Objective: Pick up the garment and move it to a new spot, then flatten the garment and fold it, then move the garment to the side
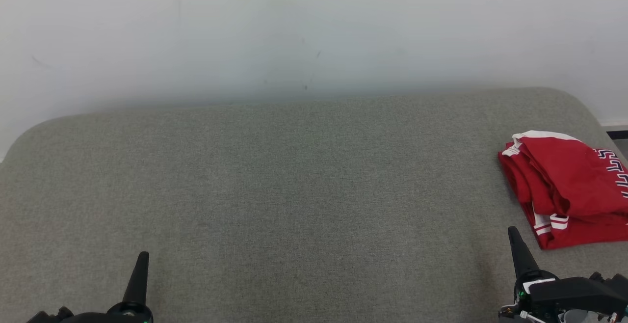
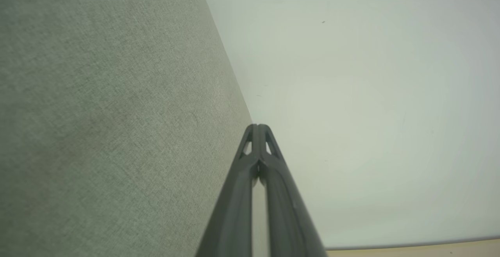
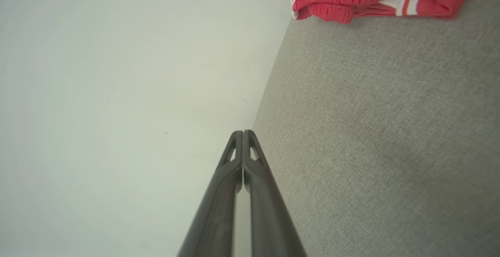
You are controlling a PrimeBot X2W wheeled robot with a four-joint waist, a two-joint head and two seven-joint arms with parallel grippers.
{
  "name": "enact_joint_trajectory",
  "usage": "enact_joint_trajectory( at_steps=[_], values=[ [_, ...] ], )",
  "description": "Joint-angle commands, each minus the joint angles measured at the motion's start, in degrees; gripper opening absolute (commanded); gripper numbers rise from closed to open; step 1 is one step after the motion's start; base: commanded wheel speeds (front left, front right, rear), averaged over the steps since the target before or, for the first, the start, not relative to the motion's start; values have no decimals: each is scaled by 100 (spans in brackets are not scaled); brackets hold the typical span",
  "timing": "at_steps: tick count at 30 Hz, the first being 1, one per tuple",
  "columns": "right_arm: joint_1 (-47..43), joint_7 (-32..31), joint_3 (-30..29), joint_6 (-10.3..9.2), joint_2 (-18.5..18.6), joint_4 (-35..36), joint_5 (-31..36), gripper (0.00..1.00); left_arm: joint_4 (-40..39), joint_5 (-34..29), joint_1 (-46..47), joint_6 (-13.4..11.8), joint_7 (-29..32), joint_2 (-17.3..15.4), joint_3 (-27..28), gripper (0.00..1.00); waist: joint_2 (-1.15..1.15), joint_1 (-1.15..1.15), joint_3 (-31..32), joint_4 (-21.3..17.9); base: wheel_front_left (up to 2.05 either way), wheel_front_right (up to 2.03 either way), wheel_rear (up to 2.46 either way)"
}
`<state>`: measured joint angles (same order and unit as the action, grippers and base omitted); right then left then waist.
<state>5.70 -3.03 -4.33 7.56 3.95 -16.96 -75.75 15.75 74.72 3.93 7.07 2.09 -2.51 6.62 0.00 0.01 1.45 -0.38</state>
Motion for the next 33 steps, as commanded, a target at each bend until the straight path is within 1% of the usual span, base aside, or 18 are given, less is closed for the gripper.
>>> enact_joint_trajectory(
  at_steps=[1,33],
  values=[
    [73,-49,-36,-9,-18,70,-172,0,-66,200,113,31,53,-37,3,0,0,0,-8,2,0,0,0],
    [103,-319,-210,-12,-100,252,-1442,0,-142,1548,276,48,407,-50,1,0,0,-1,-125,31,0,0,0]
  ],
)
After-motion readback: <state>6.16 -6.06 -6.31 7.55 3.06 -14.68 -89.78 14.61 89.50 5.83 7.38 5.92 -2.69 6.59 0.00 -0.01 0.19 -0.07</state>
